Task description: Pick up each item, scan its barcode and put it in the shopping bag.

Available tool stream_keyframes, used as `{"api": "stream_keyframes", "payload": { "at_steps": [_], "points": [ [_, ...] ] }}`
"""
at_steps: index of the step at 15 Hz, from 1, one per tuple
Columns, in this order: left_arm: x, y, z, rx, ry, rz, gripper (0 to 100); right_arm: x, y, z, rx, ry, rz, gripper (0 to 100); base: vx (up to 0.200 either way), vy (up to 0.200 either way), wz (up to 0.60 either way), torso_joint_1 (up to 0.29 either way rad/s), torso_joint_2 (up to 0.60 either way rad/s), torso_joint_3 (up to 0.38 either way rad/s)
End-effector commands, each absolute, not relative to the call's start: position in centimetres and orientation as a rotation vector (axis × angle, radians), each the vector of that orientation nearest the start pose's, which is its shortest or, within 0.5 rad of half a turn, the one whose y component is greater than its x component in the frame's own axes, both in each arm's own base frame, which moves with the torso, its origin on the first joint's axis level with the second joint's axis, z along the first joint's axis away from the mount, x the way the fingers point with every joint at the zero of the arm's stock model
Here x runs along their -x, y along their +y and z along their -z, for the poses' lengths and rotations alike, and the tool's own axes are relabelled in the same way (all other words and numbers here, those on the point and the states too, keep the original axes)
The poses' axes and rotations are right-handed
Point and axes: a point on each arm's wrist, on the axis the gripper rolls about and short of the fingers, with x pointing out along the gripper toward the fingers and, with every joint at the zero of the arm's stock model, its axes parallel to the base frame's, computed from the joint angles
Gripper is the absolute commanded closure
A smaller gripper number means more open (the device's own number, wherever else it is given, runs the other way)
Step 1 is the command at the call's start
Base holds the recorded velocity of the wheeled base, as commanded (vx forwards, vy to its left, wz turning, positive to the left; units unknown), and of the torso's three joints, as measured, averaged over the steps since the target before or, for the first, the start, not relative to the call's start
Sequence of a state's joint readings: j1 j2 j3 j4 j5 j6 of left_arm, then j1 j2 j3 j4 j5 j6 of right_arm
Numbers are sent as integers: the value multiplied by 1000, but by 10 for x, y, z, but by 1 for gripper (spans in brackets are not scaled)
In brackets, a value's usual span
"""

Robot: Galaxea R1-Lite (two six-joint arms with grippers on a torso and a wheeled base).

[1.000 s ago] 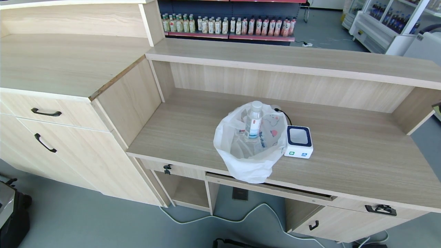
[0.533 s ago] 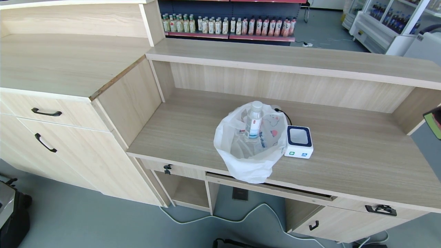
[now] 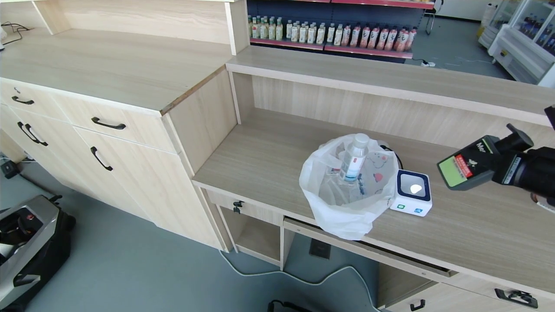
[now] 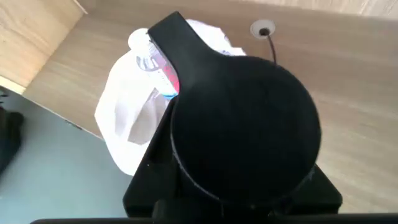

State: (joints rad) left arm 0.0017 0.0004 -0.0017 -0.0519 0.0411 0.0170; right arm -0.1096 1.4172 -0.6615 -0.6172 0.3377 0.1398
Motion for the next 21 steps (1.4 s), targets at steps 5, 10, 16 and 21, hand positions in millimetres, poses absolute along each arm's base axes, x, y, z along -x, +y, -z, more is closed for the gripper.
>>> {"api": "stream_keyframes", "payload": {
  "at_steps": [5,10,16,21],
  "points": [
    [23,1,-81,-16,-53,-43,0,-302,-27,-187,-253,268,-184,100,0,0,0,0,0,0],
    [23,1,-81,-16,-53,-43,0,-332,-34,-176,-269,282,-99,100,0,0,0,0,0,0],
    [23,1,-81,-16,-53,-43,0,-353,-35,-159,-259,320,-130,100,0,0,0,0,0,0],
    [23,1,-81,-16,-53,-43,0,-360,-34,-152,-248,331,-134,100,0,0,0,0,0,0]
  ]
}}
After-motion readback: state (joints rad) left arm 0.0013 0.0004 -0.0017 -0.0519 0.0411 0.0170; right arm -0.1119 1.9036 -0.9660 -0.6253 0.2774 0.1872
